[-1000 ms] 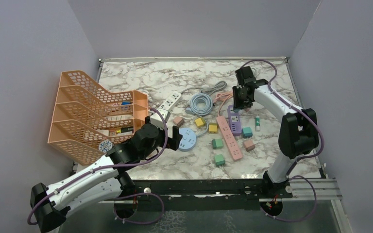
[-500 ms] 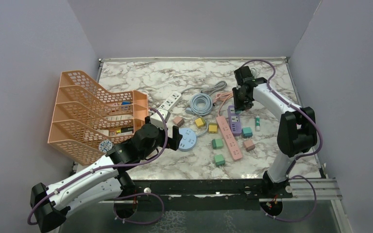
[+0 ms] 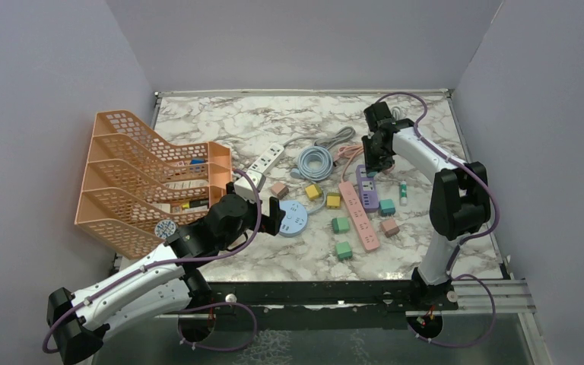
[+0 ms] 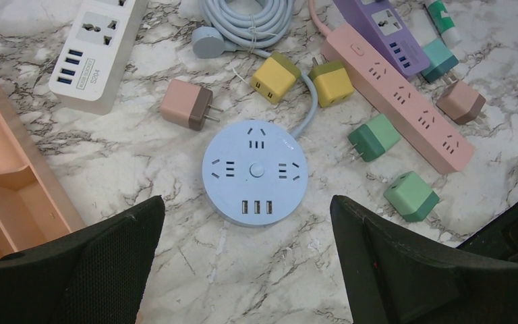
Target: Insert the plug
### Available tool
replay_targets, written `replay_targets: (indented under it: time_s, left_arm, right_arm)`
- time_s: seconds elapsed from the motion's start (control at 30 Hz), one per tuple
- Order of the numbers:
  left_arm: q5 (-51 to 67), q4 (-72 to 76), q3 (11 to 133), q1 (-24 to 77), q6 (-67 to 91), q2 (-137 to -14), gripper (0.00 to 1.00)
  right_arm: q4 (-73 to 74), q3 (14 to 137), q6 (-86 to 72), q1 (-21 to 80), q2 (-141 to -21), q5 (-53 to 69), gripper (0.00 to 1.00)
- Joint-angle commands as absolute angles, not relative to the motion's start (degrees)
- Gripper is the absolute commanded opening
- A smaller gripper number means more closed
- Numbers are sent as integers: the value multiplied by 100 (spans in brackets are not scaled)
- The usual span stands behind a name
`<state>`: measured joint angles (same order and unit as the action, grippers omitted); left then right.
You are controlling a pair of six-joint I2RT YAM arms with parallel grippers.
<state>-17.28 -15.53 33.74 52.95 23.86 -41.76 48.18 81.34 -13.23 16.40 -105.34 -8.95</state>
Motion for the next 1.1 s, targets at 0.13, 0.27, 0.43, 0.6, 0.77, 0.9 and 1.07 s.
replay_targets:
  time_s: [0.13,0.27,0.43,0.6,0.77,0.9,1.07]
  left_arm:
    - [-1861,-1529,3515,5287,2399,-4097,95]
    - [-1887,-1551,3524,5289,2408,-4096,95]
    - [-1929,-1561,3511,5285,2417,-4073,95]
    - [-1971,-1566,3512,5284,2417,-4095,95]
    - [-2007,-1587,3524,5283,2415,-4118,95]
    - [-2074,-1606,3530,5289,2464,-4118,96]
    - [-2086,-1675,3564,5290,2489,-4095,99]
  right_arm:
    - [4815,8146,-1311,1652,-10907,-986,1]
    - [4815,8149,-1323,1652,-11115,-875,1]
    - [4920,8218,-1354,1652,-11515,-931,1]
    - [4818,8022,-1528,1652,-11766,-1009,1]
    - [4663,7891,-1683,1652,-11854,-961,1]
    - [4683,8122,-1789,1652,-11598,-825,3]
    - [4971,8469,-2062,1652,-10739,-1041,47]
